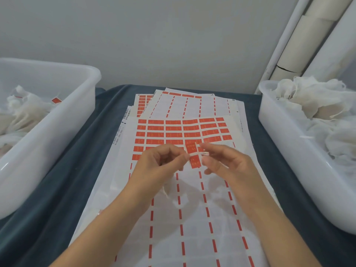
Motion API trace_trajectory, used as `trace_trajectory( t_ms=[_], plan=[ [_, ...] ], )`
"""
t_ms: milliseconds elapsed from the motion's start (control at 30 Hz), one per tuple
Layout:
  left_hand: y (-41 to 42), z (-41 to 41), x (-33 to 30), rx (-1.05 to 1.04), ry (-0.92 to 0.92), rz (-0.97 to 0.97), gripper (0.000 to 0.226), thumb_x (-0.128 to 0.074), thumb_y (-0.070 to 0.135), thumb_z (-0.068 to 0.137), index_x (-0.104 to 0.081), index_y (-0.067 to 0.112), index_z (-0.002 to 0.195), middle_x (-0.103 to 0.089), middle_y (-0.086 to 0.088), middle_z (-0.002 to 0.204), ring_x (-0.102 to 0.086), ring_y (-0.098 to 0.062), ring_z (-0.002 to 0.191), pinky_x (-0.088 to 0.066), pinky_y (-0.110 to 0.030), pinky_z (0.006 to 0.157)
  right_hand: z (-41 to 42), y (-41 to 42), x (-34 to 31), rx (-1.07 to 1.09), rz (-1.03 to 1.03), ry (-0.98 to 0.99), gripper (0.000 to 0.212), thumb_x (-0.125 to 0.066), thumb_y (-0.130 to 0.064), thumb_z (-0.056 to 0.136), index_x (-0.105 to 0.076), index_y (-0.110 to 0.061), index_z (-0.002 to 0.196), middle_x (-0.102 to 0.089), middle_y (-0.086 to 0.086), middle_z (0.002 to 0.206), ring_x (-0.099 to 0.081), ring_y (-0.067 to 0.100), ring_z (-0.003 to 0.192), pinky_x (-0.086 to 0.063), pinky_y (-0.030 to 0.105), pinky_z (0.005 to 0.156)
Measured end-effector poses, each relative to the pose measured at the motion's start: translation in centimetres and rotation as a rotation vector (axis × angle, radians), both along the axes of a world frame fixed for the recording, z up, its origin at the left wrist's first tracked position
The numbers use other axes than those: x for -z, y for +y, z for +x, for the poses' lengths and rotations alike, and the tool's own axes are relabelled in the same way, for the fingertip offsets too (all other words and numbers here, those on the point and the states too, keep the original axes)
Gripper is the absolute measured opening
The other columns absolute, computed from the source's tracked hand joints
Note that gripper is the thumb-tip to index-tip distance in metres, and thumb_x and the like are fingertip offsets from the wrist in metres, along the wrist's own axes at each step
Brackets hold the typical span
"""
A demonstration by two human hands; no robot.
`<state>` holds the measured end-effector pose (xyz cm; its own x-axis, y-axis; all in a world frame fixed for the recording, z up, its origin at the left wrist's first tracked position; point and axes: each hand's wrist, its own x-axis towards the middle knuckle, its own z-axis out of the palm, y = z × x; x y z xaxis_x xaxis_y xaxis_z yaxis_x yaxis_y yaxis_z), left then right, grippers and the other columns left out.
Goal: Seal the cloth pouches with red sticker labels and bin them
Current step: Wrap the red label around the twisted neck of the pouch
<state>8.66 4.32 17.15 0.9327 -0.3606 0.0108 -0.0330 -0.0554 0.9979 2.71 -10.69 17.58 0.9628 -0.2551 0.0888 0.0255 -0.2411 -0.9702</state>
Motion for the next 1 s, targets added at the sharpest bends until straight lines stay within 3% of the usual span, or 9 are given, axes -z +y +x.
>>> trace_trajectory(
  t_ms=[267, 533, 667, 767, 900, 1000],
  plan=[
    [-0.2, -0.3, -0.1, 0.050, -0.052, 0.048, 0.012, -0.067, 0.026, 0.078, -0.066, 0.025, 0.066, -0.064, 0.014, 0.061, -0.060, 0.002, 0.063, -0.042, -0.003, 0.053, -0.1, -0.3, 0.4, -0.006, 0.041, 0.011, 0.025, -0.063, -0.041, 0.065, -0.067, -0.030, 0.087, -0.069, -0.023, 0.080, -0.065, 0.000, 0.070, -0.043, 0.001, 0.055],
    [-0.2, -0.5, -0.2, 0.066, -0.142, 0.106, 0.017, -0.067, 0.027, 0.077, -0.065, 0.031, 0.061, -0.063, 0.019, 0.058, -0.059, 0.006, 0.064, -0.040, 0.001, 0.052, -0.1, -0.3, 0.4, 0.044, 0.010, 0.008, 0.025, -0.062, -0.044, 0.063, -0.066, -0.028, 0.082, -0.068, -0.024, 0.081, -0.062, -0.007, 0.078, -0.040, -0.002, 0.054],
    [-0.2, -0.5, -0.3, 0.009, -0.290, 0.225, 0.003, -0.061, 0.046, 0.065, -0.061, 0.043, 0.065, -0.062, 0.029, 0.060, -0.058, 0.011, 0.070, -0.039, 0.002, 0.055, 0.0, -0.4, 0.4, 0.084, 0.011, 0.014, 0.022, -0.061, -0.046, 0.063, -0.066, -0.030, 0.077, -0.067, -0.024, 0.076, -0.061, -0.007, 0.077, -0.040, -0.002, 0.051],
    [-0.3, -0.6, 0.1, -0.068, -0.442, 0.262, 0.023, -0.059, 0.054, 0.060, -0.052, 0.050, 0.081, -0.057, 0.026, 0.069, -0.054, 0.010, 0.076, -0.041, 0.000, 0.056, 0.1, -0.5, 0.6, 0.098, 0.047, 0.035, 0.027, -0.061, -0.048, 0.063, -0.068, -0.027, 0.079, -0.068, -0.021, 0.071, -0.063, -0.003, 0.073, -0.040, -0.002, 0.051],
    [-0.5, -1.2, 0.5, -0.069, -0.817, 0.391, 0.032, -0.053, 0.055, 0.073, -0.047, 0.042, 0.102, -0.043, 0.036, 0.088, -0.050, 0.008, 0.078, -0.045, -0.006, 0.059, 0.1, -0.3, 0.7, 0.080, 0.078, 0.051, 0.029, -0.061, -0.047, 0.064, -0.070, -0.025, 0.079, -0.069, -0.019, 0.068, -0.064, 0.001, 0.066, -0.041, -0.001, 0.052],
    [-0.6, -1.3, 0.8, -0.092, -0.937, 0.441, 0.038, -0.047, 0.051, 0.076, -0.045, 0.033, 0.109, -0.041, 0.029, 0.096, -0.050, -0.001, 0.072, -0.048, -0.019, 0.066, 0.0, -0.4, 0.7, 0.085, 0.107, 0.048, 0.029, -0.061, -0.049, 0.062, -0.070, -0.026, 0.077, -0.068, -0.018, 0.065, -0.064, 0.003, 0.067, -0.042, -0.001, 0.053]
  ],
)
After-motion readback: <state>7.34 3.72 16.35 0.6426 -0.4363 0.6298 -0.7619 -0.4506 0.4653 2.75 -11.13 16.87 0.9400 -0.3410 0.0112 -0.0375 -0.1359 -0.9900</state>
